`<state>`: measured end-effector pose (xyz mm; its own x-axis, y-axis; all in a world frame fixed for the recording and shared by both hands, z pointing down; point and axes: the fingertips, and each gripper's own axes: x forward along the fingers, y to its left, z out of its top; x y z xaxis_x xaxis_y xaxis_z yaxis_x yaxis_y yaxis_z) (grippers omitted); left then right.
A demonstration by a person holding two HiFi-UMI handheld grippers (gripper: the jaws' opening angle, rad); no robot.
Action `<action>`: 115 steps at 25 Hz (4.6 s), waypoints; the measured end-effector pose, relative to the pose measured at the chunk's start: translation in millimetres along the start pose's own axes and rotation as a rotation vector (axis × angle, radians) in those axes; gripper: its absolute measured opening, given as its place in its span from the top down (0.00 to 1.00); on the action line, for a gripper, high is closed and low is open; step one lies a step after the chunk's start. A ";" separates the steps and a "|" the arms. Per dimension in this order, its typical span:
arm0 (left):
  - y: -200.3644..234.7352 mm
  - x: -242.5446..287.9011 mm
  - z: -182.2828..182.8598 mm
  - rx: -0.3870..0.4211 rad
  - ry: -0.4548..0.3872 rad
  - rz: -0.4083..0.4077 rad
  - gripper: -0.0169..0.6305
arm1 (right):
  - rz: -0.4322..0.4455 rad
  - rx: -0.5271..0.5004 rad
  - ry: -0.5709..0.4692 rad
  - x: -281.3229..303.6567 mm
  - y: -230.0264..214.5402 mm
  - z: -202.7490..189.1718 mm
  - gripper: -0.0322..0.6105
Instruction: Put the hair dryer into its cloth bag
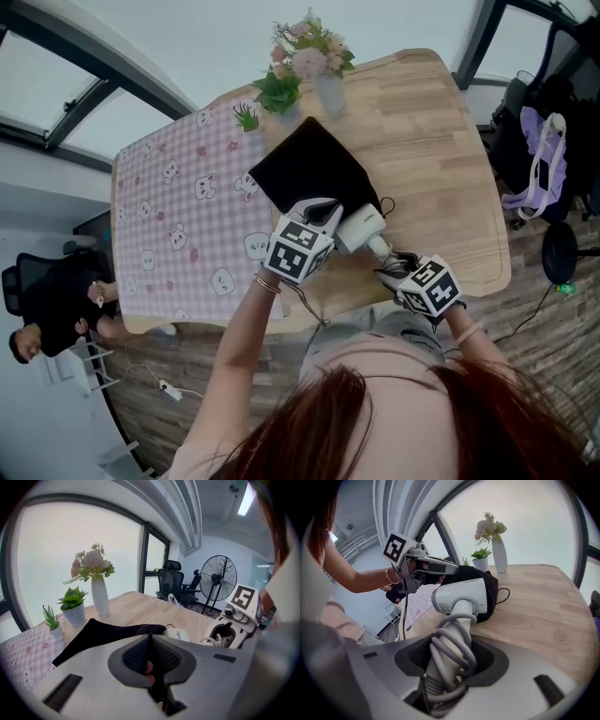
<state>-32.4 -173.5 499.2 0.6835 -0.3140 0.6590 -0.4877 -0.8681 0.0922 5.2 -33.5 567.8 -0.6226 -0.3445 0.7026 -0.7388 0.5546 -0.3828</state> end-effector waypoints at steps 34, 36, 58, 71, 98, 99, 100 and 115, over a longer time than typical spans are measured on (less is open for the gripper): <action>6.9 -5.3 0.6 -0.030 -0.008 0.022 0.94 | 0.001 0.011 0.038 38.7 -27.2 36.5 0.63; 6.2 -5.8 -0.1 -0.029 -0.006 0.023 0.94 | 0.000 0.017 0.035 41.3 -27.6 39.1 0.63; 5.8 -10.0 -1.9 -0.052 -0.020 0.053 0.94 | -0.028 0.112 -0.002 64.4 -39.7 63.4 0.63; 5.7 -10.7 -2.1 -0.039 -0.027 0.065 0.94 | -0.046 0.146 -0.040 78.1 -43.1 79.9 0.63; -1.2 -12.7 -1.6 -0.025 -0.019 0.055 0.94 | -0.050 0.116 -0.108 92.7 -48.7 109.8 0.63; -0.8 -12.8 -1.8 -0.026 -0.018 0.056 0.94 | -0.050 0.116 -0.108 93.9 -49.1 110.7 0.63; -0.2 -13.2 -2.0 -0.028 -0.018 0.057 0.94 | -0.049 0.116 -0.109 95.1 -49.4 111.6 0.63; -0.2 -18.8 -5.7 -0.034 -0.005 0.058 0.94 | -0.046 0.121 -0.136 110.1 -51.7 127.6 0.63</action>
<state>-48.3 -165.3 491.0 0.6561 -0.3658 0.6601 -0.5449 -0.8348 0.0790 -58.1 -196.7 588.4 -0.6108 -0.4711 0.6364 -0.7876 0.4438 -0.4274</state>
